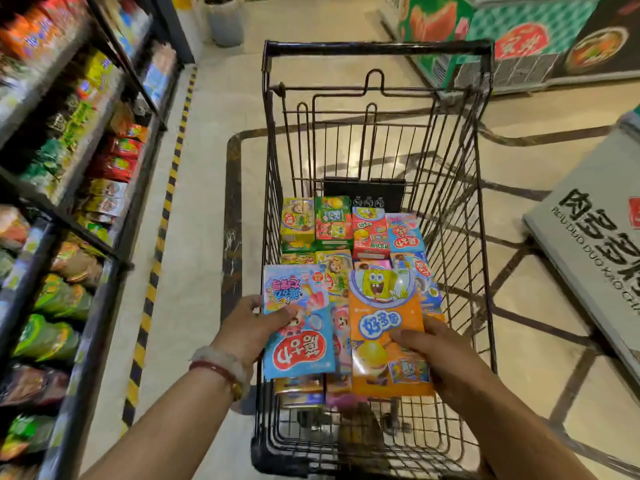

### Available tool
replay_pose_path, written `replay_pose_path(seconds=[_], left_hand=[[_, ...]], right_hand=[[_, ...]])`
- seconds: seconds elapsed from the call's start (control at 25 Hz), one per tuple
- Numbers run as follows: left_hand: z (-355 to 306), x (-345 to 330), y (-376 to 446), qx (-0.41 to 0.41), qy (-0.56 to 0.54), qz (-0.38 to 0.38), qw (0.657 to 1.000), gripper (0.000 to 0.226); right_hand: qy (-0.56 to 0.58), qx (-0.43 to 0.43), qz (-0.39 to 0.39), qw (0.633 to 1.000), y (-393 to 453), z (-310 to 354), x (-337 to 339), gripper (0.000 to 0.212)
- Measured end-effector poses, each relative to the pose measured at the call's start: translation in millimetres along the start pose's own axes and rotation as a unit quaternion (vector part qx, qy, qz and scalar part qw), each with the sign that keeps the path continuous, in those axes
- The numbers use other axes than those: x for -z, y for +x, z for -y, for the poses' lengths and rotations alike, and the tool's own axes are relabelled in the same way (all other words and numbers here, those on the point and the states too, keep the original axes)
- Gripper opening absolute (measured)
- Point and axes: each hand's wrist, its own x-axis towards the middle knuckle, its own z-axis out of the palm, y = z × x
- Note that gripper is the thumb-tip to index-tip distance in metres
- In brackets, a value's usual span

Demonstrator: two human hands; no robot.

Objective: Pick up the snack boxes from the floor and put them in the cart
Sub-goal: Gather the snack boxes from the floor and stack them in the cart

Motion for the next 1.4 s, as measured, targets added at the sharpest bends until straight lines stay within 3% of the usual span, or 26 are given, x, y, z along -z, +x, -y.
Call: replay_pose_path(seconds=[0.08,0.24,0.4,0.52,0.64,0.76,0.88,0.96,1.0,1.08,1.2,1.28,1.4], left_hand=[[1.9,-14.5,31.8,0.006,0.008,-0.012,1.000,0.071],[7.9,-40.4,91.1,-0.004,0.031,-0.062,0.998,0.030],[7.3,-52.3,140.7,-0.023,0.090,-0.117,0.989,0.016],[13.0,-52.8,165.4,-0.035,0.133,-0.145,0.980,0.022],[22.9,-49.7,181.5,-0.056,0.197,-0.173,0.963,0.045],[27.0,-53.8,183.8,-0.144,0.358,-0.181,0.905,0.055],[42.3,-48.7,190.7,-0.298,0.519,-0.147,0.787,0.042],[46.8,-45.1,190.6,-0.281,0.626,-0.106,0.719,0.032],[46.9,-45.3,187.8,-0.253,0.657,-0.079,0.706,0.031],[45.1,-46.9,180.9,-0.203,0.677,-0.023,0.707,0.039],[49.2,-45.2,184.4,-0.189,0.689,-0.020,0.700,0.047],[42.8,-47.7,191.2,-0.176,0.667,-0.037,0.723,0.048],[42.2,-47.5,198.1,-0.130,0.677,-0.038,0.723,0.054]], right_hand=[[0.003,-0.020,-0.006,1.000,34.5,3.1,4.1,0.055],[0.004,-0.047,-0.032,0.998,107.1,-3.1,6.0,0.081],[-0.016,-0.056,-0.046,0.997,166.1,-13.0,3.2,0.044],[-0.054,-0.063,-0.043,0.996,196.5,-18.1,-5.4,0.043],[-0.105,-0.054,-0.022,0.993,208.6,-19.7,-10.7,0.038],[-0.211,-0.002,0.000,0.977,210.0,-17.6,-14.1,0.043],[-0.425,0.067,-0.060,0.901,212.4,-32.3,-12.4,0.067],[-0.510,0.170,-0.075,0.840,211.9,-41.3,-14.5,0.063],[-0.547,0.230,-0.084,0.801,214.0,-45.1,-13.9,0.057],[-0.588,0.314,-0.087,0.740,220.4,-50.9,-15.6,0.046],[-0.644,0.322,-0.049,0.692,228.3,-49.7,-29.2,0.053],[-0.676,0.298,-0.032,0.673,236.6,-47.5,-34.4,0.054],[-0.700,0.255,-0.013,0.667,248.4,-43.4,-37.8,0.056]])
